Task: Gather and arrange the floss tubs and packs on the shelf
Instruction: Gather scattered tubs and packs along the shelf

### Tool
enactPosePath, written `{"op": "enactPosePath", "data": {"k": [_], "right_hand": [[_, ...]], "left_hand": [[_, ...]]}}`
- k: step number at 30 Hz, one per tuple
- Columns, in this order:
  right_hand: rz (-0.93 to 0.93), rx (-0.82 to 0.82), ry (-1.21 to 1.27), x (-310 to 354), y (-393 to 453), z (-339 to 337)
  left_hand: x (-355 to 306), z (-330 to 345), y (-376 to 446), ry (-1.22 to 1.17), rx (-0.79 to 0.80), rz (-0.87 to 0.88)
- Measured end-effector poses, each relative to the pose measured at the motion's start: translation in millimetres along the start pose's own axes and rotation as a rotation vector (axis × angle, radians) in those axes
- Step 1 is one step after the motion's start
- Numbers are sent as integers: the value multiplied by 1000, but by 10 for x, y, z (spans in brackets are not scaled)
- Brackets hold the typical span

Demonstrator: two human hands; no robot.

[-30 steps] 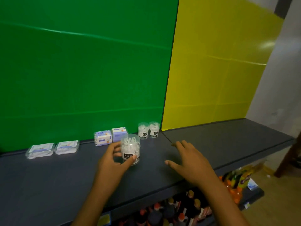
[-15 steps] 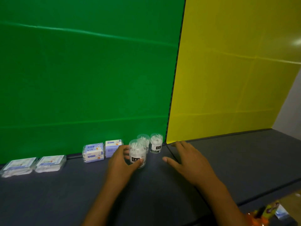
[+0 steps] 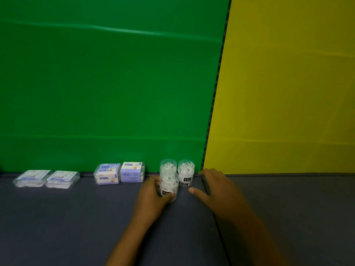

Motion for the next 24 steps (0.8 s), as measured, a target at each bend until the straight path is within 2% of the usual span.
{"op": "enactPosePath", "data": {"k": [4,8,11,17,24], "right_hand": [[-27,9,69,-124,-23,48],[-77,21,125,-145,-67,59],[-115,-18,124,-164,-44,-54],[-227,-91,143,289,-6,-179],[-364,-78,152,1219,-112,-132]], "left_hand": [[-18,67,-56,41,-59,-24],[-48,49,-144,78,-41,-8],[-70,-125,-270,217,-42,25],[-319,-818,-502,633,-71,242],[-496,-2036,-783,863,-310,325]]}}
Point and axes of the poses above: each hand's wrist, its own y-axis towards the middle knuckle, its own z-axis out of the palm, x = y × z, the point moved 9 cm from there along y, towards the middle knuckle, and after that the axes turned 11 degrees about -x, right-handed, at the moved point
